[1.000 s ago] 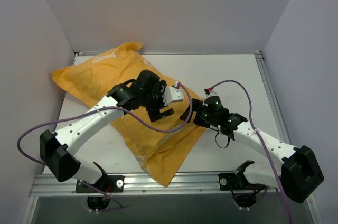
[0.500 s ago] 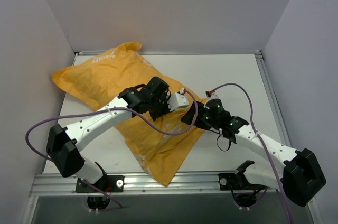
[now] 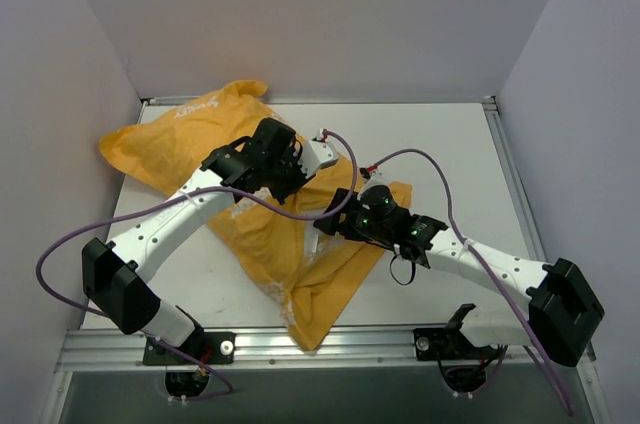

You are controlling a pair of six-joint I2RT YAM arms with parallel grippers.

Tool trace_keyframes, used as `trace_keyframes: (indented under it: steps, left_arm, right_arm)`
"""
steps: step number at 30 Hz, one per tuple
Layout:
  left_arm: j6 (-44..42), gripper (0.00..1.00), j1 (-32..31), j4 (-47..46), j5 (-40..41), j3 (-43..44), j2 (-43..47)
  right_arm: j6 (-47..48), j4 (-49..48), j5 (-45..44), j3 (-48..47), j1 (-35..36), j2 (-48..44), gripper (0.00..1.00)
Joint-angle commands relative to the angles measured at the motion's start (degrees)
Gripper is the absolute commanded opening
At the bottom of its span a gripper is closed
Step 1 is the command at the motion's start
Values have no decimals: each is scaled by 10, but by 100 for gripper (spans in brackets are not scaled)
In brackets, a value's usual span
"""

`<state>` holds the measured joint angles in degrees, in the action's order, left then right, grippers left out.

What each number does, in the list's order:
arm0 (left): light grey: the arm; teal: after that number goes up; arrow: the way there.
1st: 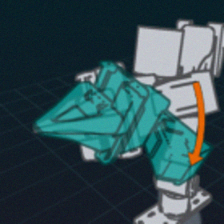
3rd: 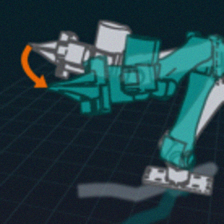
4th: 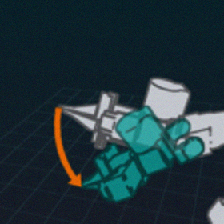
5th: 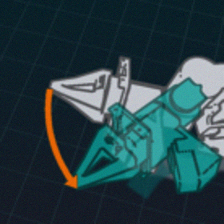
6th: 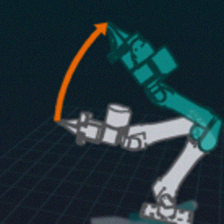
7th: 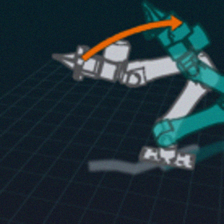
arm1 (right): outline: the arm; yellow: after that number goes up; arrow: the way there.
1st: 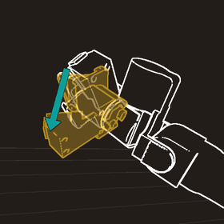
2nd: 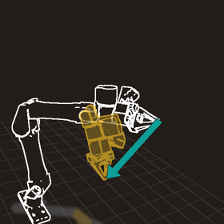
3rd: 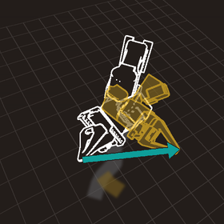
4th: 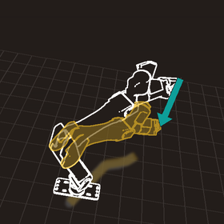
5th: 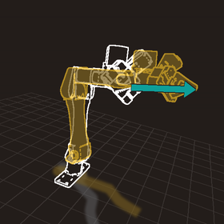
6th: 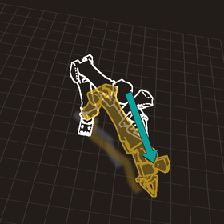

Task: Remove the pillowcase from the pillow

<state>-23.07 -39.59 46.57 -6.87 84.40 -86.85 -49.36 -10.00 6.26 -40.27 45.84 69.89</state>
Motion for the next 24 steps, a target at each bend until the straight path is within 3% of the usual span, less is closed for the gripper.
trace_keyframes:
  steps: [1,4,5,8,16,24]
  left_arm:
    - [4,7,2,-22,8,20,19]
    - [6,7,9,-26,20,20,22]
    - [6,6,17,-27,33,20,23]
    - [-4,6,39,-31,62,18,27]
    - [-80,4,104,-87,154,-54,67]
    - [-133,4,213,-99,159,-72,70]
  right_arm:
    - [-16,-8,-59,-32,-2,17,63]
    - [-33,19,-99,-32,-20,38,40]
    - [-48,17,-92,-21,-46,43,22]
    - [-72,-16,-44,63,-99,45,0]
    - [-68,39,-61,138,-159,-8,0]
    - [-18,83,-43,194,-263,-74,0]
